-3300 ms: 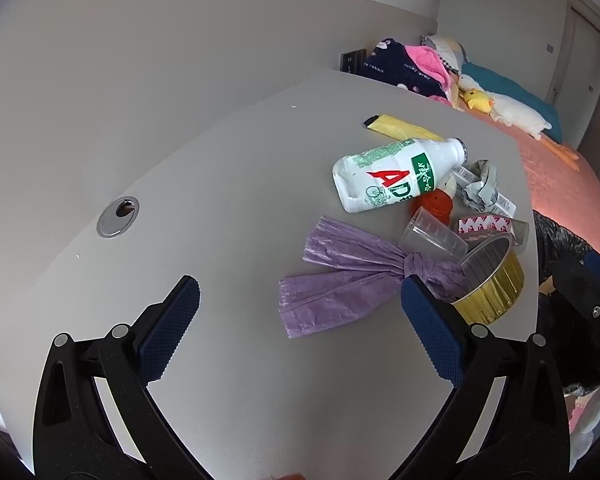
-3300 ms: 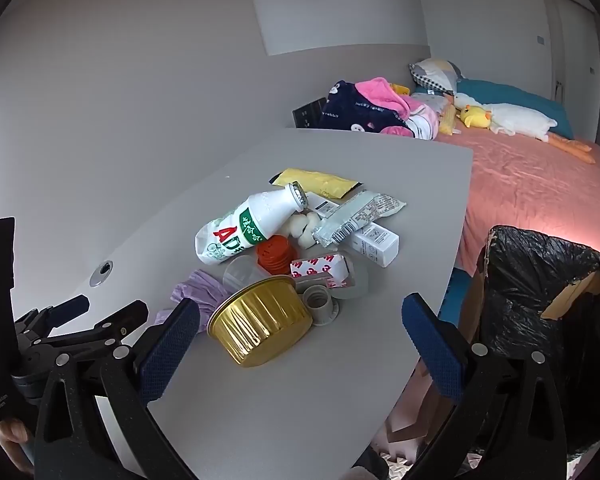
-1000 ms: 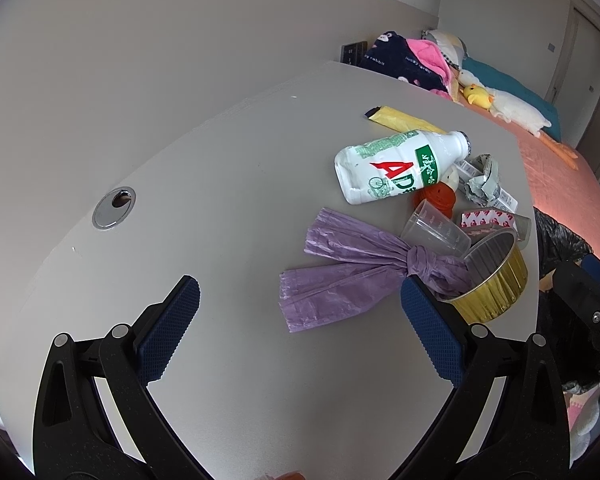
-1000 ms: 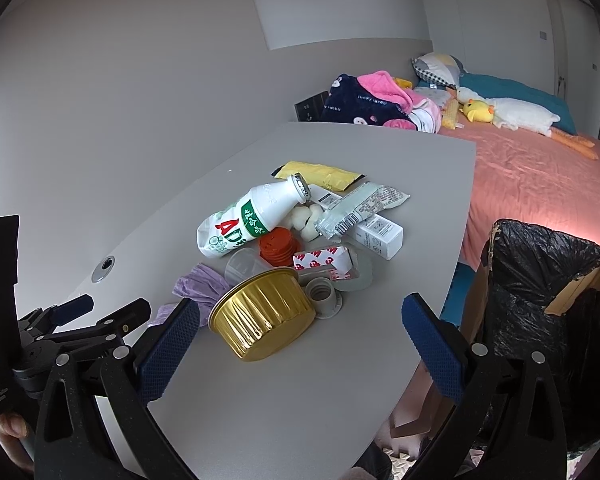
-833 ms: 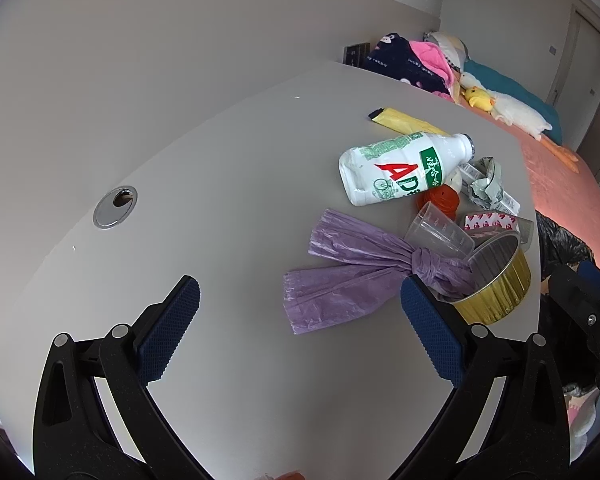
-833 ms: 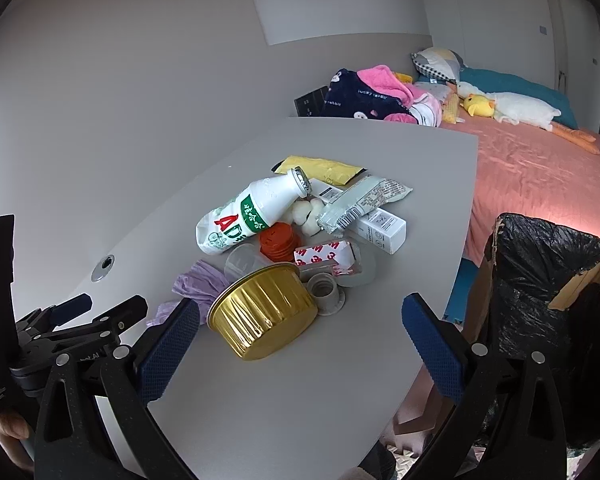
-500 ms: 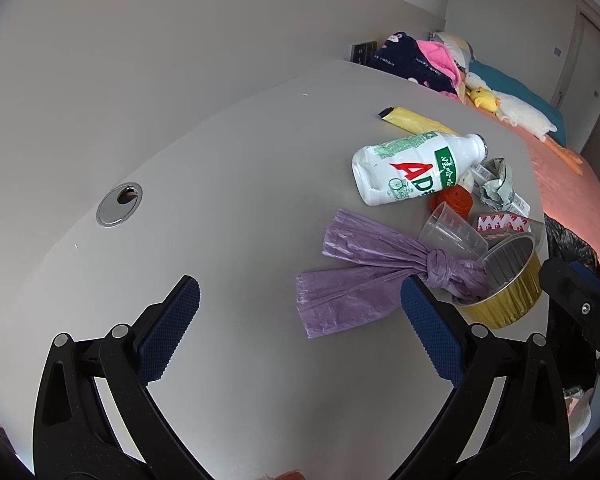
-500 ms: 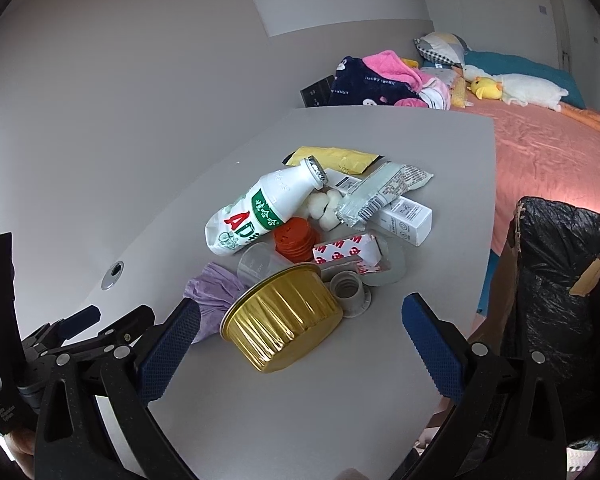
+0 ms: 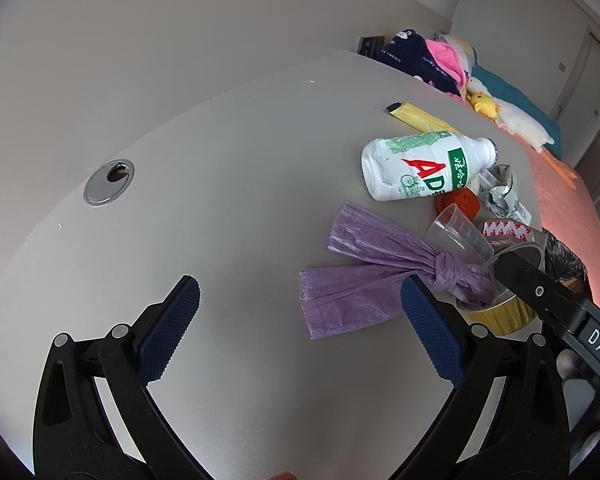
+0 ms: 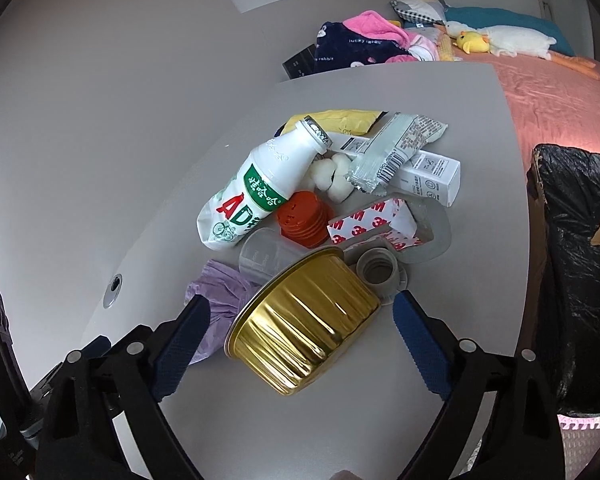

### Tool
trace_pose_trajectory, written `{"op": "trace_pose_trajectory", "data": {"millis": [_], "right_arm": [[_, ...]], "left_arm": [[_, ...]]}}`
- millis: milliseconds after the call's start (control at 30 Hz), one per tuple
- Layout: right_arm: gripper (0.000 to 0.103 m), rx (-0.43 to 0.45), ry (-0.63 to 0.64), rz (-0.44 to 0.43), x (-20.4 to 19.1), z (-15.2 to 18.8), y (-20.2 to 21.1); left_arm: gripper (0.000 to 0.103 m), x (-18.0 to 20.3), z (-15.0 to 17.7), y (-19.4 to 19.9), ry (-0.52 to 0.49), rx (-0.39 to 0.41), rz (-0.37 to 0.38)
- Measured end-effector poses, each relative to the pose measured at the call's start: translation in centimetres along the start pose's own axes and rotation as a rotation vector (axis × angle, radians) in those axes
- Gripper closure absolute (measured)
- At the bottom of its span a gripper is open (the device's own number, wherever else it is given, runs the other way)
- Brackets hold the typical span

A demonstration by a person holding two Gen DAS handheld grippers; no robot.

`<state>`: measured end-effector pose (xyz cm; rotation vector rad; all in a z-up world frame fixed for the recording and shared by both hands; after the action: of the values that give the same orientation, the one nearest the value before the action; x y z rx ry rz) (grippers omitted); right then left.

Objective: Collect trash
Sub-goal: 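Grasp the gold foil cup with the right tool while the left tool grasps the purple bag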

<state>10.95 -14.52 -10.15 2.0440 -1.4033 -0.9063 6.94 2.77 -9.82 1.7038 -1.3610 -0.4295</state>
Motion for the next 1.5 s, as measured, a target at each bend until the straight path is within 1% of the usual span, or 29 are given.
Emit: {"op": "trace_pose_trajectory", "data": {"millis": [33, 67, 100, 200, 300, 433, 533, 733, 867, 1067, 1167, 1233, 1300, 1367, 1400, 1467, 1500], "right_arm": [[0.02, -0.004, -0.009, -0.005, 0.1, 0.1, -0.1], [0.027, -0.013, -0.02, -0.012, 0.2, 0.3, -0.2], [0.027, -0.014, -0.033, -0.032, 0.2, 0.4, -0.2], [0.028, -0.018, -0.054, -0.038, 0.6, 0.5, 0.0], [0.028, -0.018, -0.055, -0.052, 0.8, 0.6, 0.2], [0.028, -0.012, -0.036, -0.066, 0.8, 0.8, 0.9], [0.028, 0.012, -0.023, -0.06, 1.1, 0.6, 1.9], [0.028, 0.067, -0.027, -0.034, 2.3, -0.4, 3.8], [0.028, 0.082, -0.041, -0.027, 3.1, -0.6, 4.5], [0.028, 0.098, -0.05, -0.013, 3.7, -0.8, 5.1], [0.028, 0.11, -0.051, -0.001, 4.2, -1.0, 5.5], [0.028, 0.117, -0.056, 0.005, 4.6, -1.2, 5.7], [0.028, 0.124, -0.058, 0.012, 5.0, -1.4, 5.9], [0.028, 0.129, -0.063, 0.015, 5.3, -1.5, 6.2], [0.028, 0.132, -0.065, 0.017, 5.5, -1.5, 6.3], [0.028, 0.135, -0.07, 0.02, 5.8, -1.5, 6.5], [0.028, 0.135, -0.072, 0.021, 5.9, -1.5, 6.5]], "left_arm": [[0.006, -0.1, 0.0, 0.0, 0.001, 0.0, -0.003], [0.006, -0.2, 0.0, -0.1, 0.005, -0.001, -0.006], [0.006, -0.2, 0.0, -0.1, 0.012, -0.002, -0.005], [0.006, -0.4, 0.0, -0.2, 0.021, -0.006, -0.005], [0.006, -0.1, 0.0, -0.2, -0.009, 0.003, -0.013], [0.006, 0.8, 0.3, -0.3, -0.041, -0.006, 0.007], [0.006, 1.7, 0.6, -0.5, -0.074, -0.011, 0.02], [0.006, 3.2, 0.8, -1.8, -0.095, -0.044, 0.036], [0.006, 4.6, 1.1, -2.9, -0.12, -0.069, 0.057], [0.006, 6.6, 1.5, -3.6, -0.176, -0.065, 0.084], [0.007, 7.4, 1.7, -4.1, -0.193, -0.08, 0.099], [0.018, 8.0, 2.0, -4.5, -0.212, -0.091, 0.103], [0.036, 8.4, 2.2, -5.1, -0.213, -0.106, 0.113], [0.047, 8.7, 2.2, -5.4, -0.208, -0.106, 0.12], [0.055, 8.8, 2.3, -5.5, -0.211, -0.105, 0.123], [0.064, 9.1, 2.5, -5.7, -0.22, -0.106, 0.124], [0.072, 9.1, 2.5, -5.7, -0.221, -0.099, 0.118]]}}
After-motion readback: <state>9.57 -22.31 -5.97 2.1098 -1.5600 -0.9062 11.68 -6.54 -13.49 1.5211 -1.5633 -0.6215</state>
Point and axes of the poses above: each gripper's, at about its wrist camera, not at the fingertips, and y roughly against the way its jaws point, x to its right, z to its underside, the point moved 10 cm from there along -y, roughly the way its jaws point, and after that the axes turned 15 degrees about y, right-handed, at the moved point
